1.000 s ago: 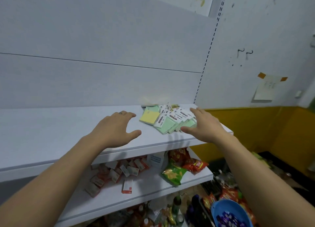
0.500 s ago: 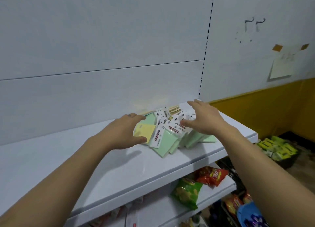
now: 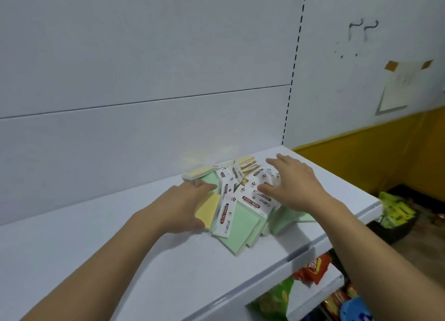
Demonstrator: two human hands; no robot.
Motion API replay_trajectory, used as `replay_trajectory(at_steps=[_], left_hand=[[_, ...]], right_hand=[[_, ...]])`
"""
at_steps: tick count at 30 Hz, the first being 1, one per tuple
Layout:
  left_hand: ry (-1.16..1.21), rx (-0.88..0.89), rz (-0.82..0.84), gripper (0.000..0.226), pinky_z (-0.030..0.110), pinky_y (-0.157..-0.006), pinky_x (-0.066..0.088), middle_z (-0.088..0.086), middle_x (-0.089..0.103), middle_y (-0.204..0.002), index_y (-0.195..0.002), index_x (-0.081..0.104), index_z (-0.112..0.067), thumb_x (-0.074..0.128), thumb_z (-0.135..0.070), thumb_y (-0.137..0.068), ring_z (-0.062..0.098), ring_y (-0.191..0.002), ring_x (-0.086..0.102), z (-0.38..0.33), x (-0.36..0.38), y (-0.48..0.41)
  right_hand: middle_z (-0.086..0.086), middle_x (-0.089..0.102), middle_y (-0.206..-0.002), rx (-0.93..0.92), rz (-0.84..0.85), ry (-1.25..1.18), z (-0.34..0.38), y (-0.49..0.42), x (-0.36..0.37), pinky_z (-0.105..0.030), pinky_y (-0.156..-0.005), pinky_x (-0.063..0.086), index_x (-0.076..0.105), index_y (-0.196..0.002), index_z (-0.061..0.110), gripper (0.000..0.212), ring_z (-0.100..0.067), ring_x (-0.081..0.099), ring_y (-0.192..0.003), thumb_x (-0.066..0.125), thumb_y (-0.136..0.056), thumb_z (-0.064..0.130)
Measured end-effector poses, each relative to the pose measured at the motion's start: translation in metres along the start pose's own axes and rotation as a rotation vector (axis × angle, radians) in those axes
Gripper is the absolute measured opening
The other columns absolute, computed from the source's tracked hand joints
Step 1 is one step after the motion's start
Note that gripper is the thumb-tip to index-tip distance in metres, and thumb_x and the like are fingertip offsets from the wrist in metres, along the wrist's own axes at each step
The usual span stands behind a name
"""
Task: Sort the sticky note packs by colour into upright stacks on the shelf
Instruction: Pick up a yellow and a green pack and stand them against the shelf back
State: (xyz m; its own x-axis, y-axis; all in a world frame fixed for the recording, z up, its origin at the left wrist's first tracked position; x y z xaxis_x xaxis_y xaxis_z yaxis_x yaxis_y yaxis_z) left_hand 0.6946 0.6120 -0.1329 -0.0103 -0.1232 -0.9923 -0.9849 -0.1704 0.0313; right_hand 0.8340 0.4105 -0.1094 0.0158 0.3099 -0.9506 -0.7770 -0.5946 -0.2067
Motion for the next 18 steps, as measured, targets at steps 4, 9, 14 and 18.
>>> replay_trajectory(at_steps=[4, 9, 14, 18], left_hand=[[-0.006, 0.072, 0.033, 0.084, 0.032, -0.103, 0.036, -0.011, 0.028, -0.150, -0.146, 0.019, -0.041, 0.069, -0.036, -0.078, 0.020, -0.129, 0.040, 0.000, 0.005, -0.001], [-0.103, 0.085, 0.003, 0.095, 0.035, -0.099, 0.037, 0.004, 0.035, -0.138, -0.145, 0.024, -0.024, 0.074, -0.048, -0.068, 0.023, -0.127, 0.030, 0.005, 0.006, -0.005], [-0.086, 0.100, -0.080, 0.078, 0.031, -0.075, 0.037, 0.001, 0.036, -0.120, -0.122, 0.046, -0.022, 0.078, -0.050, -0.057, 0.022, -0.107, 0.044, 0.011, 0.002, 0.001], [0.015, 0.117, -0.111, 0.064, 0.031, -0.069, 0.040, -0.002, 0.037, -0.122, -0.123, 0.045, -0.022, 0.073, -0.042, -0.069, 0.023, -0.098, 0.055, 0.018, -0.001, 0.008]], right_hand=[[-0.001, 0.019, -0.159, 0.060, -0.002, 0.016, -0.003, 0.014, 0.001, -0.045, -0.119, 0.012, 0.027, -0.148, 0.029, 0.076, -0.020, 0.015, -0.146, 0.055, -0.085, 0.059], [-0.003, 0.024, -0.157, 0.120, -0.017, 0.076, 0.007, 0.027, -0.005, -0.047, -0.118, 0.017, 0.030, -0.147, 0.028, 0.075, -0.022, 0.020, -0.145, 0.056, -0.084, 0.059], [-0.006, 0.026, -0.157, 0.173, -0.030, 0.114, 0.022, 0.039, -0.007, -0.047, -0.117, 0.017, 0.031, -0.147, 0.026, 0.076, -0.023, 0.020, -0.145, 0.058, -0.083, 0.058], [-0.006, 0.025, -0.157, 0.220, -0.025, 0.144, 0.034, 0.050, -0.006, -0.047, -0.118, 0.017, 0.030, -0.147, 0.026, 0.076, -0.024, 0.019, -0.145, 0.057, -0.084, 0.059]])
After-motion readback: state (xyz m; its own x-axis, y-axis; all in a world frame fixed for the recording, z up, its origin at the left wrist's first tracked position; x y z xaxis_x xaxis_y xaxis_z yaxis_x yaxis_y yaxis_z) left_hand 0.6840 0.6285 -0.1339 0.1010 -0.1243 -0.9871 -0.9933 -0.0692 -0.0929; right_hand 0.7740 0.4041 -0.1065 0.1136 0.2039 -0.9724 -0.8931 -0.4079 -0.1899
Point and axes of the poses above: each hand's wrist, its own y-axis away from the middle knuckle, its own x-axis out of the palm, z = x × y, the point moved 2 cm from there along -y, towards the middle knuckle
